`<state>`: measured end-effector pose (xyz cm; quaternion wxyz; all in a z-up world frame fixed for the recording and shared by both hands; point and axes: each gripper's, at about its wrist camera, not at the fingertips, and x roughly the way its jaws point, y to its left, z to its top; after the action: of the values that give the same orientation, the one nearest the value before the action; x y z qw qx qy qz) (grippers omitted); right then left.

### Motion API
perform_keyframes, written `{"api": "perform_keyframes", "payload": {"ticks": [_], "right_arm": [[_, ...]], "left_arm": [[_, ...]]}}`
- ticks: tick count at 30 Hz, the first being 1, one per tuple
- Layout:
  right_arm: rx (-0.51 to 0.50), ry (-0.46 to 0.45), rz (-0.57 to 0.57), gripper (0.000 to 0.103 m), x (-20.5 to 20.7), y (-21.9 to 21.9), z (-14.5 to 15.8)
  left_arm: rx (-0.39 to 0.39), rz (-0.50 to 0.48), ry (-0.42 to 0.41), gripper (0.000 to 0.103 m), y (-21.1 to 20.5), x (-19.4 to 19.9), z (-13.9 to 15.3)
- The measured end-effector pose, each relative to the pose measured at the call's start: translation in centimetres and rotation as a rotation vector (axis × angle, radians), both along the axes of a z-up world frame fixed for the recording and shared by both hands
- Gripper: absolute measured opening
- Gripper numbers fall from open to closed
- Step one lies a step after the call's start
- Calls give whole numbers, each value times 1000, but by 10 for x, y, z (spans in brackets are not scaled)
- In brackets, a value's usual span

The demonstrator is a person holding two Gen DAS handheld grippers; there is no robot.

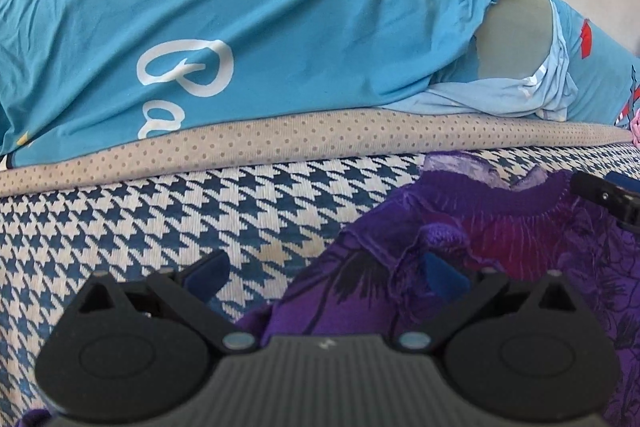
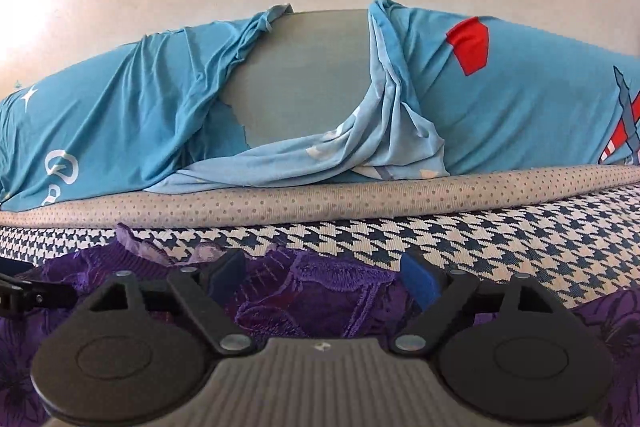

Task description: Fold clothes

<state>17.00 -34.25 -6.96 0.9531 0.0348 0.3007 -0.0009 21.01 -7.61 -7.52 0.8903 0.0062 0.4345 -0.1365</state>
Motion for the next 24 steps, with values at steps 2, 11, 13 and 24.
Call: {"api": "perform_keyframes", "payload": {"ticks": [2, 11, 13, 24], "right_arm": [[21, 15, -1, 84, 5, 1, -6], [-49, 8, 45, 32, 6, 19, -13], [-37, 10, 53, 21, 4, 18, -11], [-60, 15, 213, 8, -35, 20, 9]], "left_arm": [[8, -5, -1, 103, -4, 0, -4], [51, -78, -55, 91, -23, -9, -7], [48, -95, -65, 80, -26, -12, -4], [50, -153, -83, 36, -23, -31, 3]]}}
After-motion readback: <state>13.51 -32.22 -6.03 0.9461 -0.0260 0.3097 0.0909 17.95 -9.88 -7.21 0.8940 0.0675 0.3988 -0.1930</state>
